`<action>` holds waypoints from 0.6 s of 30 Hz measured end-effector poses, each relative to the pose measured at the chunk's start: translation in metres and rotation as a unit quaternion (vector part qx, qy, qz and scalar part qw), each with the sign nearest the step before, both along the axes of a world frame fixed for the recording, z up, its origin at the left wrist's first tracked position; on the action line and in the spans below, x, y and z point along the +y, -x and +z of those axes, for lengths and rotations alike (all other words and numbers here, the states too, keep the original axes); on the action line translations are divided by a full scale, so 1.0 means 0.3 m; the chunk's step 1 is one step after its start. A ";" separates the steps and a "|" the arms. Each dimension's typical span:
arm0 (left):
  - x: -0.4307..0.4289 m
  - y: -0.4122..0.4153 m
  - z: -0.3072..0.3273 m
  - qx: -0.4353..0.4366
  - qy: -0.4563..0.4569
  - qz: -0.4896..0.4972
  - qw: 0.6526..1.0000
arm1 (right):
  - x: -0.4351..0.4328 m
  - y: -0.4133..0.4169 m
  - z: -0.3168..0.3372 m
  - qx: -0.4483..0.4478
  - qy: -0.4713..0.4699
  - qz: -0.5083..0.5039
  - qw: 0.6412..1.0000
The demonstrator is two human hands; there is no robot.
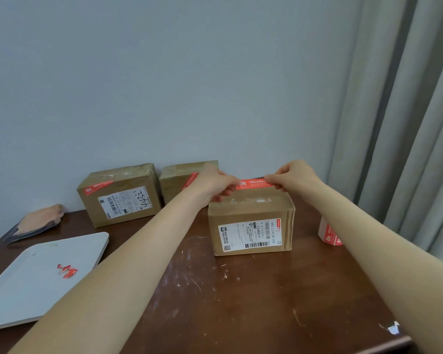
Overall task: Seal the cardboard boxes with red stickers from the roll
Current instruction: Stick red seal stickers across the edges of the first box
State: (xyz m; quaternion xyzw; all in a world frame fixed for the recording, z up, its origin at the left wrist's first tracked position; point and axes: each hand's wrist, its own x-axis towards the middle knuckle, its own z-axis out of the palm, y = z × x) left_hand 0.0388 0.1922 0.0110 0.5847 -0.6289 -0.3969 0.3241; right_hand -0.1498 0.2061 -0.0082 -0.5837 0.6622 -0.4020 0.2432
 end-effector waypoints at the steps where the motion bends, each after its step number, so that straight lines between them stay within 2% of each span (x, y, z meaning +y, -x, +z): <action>1: -0.006 0.009 -0.006 -0.009 -0.003 0.000 1.000 | -0.005 0.007 -0.002 0.019 -0.009 -0.006 1.000; 6: -0.028 0.041 -0.030 -0.035 -0.015 -0.001 0.999 | -0.030 0.027 -0.016 0.081 -0.036 -0.032 0.996; 11: -0.046 0.067 -0.045 -0.016 0.007 0.001 1.000 | -0.041 0.047 -0.019 0.110 -0.050 -0.056 0.991; 18: -0.046 0.080 -0.072 -0.079 0.046 -0.013 0.996 | -0.048 0.051 -0.040 0.161 -0.071 -0.044 0.983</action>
